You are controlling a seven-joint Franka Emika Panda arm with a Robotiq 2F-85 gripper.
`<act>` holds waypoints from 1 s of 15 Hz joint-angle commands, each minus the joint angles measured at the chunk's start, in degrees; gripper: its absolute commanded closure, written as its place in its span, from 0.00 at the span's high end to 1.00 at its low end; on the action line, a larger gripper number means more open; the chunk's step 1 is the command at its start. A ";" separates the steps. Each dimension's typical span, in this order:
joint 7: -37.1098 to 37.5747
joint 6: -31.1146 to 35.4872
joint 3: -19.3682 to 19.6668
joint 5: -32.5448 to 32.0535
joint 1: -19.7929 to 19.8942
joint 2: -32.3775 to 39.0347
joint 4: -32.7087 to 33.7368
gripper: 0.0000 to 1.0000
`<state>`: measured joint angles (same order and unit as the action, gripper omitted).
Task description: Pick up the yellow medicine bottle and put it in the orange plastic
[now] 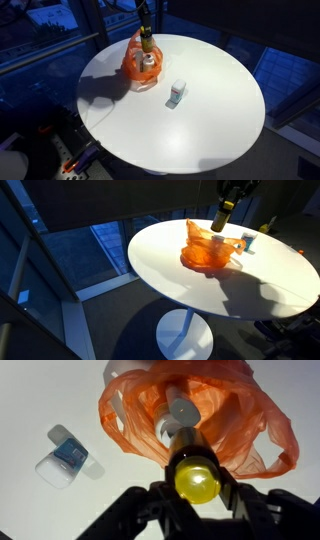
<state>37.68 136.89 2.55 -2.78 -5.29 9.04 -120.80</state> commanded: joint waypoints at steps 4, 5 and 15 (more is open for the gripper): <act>-0.35 -0.33 -2.69 1.21 -1.00 3.19 3.22 0.20; -0.71 -0.27 -2.99 1.47 -1.08 3.68 3.67 0.20; -1.36 -0.17 -3.74 1.68 -1.88 6.45 5.25 0.20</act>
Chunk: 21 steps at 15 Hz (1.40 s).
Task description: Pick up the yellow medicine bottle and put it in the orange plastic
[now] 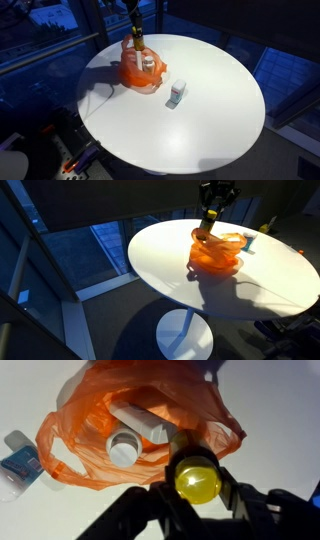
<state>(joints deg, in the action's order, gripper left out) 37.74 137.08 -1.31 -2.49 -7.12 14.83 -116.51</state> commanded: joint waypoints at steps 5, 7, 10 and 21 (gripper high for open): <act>-1.20 -0.62 0.25 1.18 -0.24 1.40 0.95 0.20; -0.75 -0.91 0.43 0.75 -0.42 2.04 1.12 0.20; 0.50 -1.78 1.06 -0.47 -0.90 3.01 1.24 0.20; 4.72 -9.67 3.89 -5.41 -1.78 3.88 1.46 0.20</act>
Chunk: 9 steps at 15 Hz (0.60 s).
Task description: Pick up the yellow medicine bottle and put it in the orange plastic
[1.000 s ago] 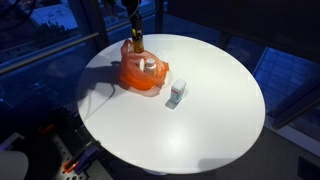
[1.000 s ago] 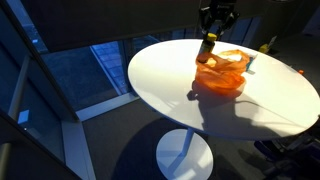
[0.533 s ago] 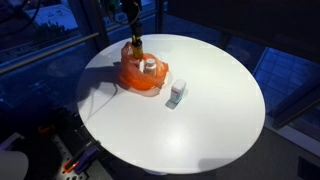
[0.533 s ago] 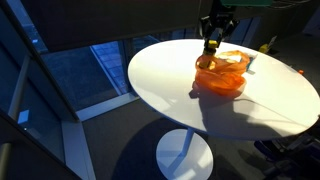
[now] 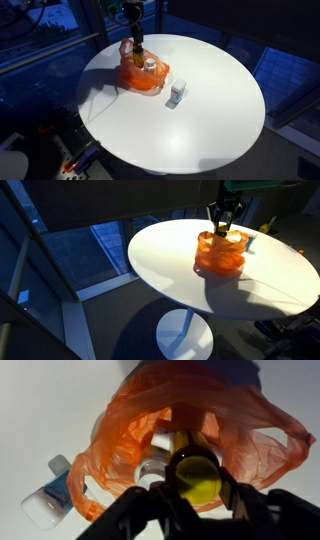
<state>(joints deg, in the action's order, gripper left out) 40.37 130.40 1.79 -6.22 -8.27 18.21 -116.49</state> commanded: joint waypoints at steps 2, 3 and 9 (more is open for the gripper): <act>1.31 -3.15 0.60 -1.17 -0.24 1.02 1.50 0.20; 1.02 -2.77 0.57 -0.94 -0.12 1.35 1.44 0.20; -0.32 -0.91 0.47 -0.09 0.49 2.17 1.01 0.20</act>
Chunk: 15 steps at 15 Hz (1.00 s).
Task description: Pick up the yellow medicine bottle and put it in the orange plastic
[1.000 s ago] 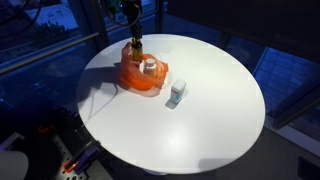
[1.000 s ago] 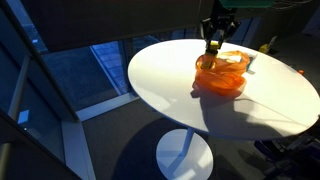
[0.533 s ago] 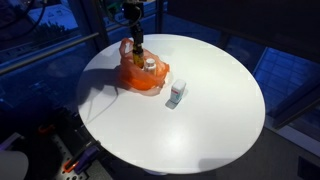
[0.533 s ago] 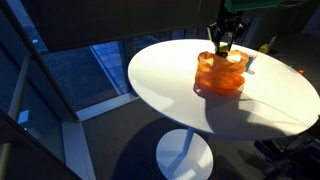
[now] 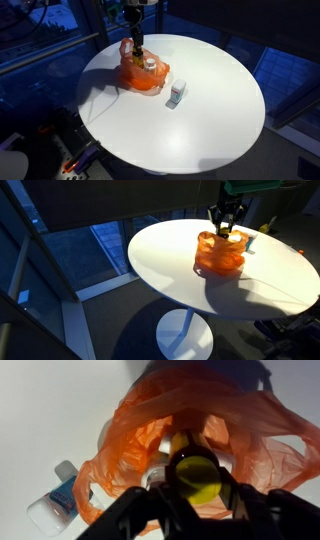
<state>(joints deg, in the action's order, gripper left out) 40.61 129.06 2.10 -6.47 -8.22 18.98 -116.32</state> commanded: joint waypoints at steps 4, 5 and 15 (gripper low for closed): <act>-0.69 0.75 0.21 0.58 0.77 1.03 0.96 0.20; -0.69 0.79 0.24 0.58 0.82 0.97 0.95 0.20; -0.21 5.18 0.80 1.78 1.19 3.67 3.76 0.20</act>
<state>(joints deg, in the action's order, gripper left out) 40.60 133.52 2.85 -6.08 -7.46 20.24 -115.42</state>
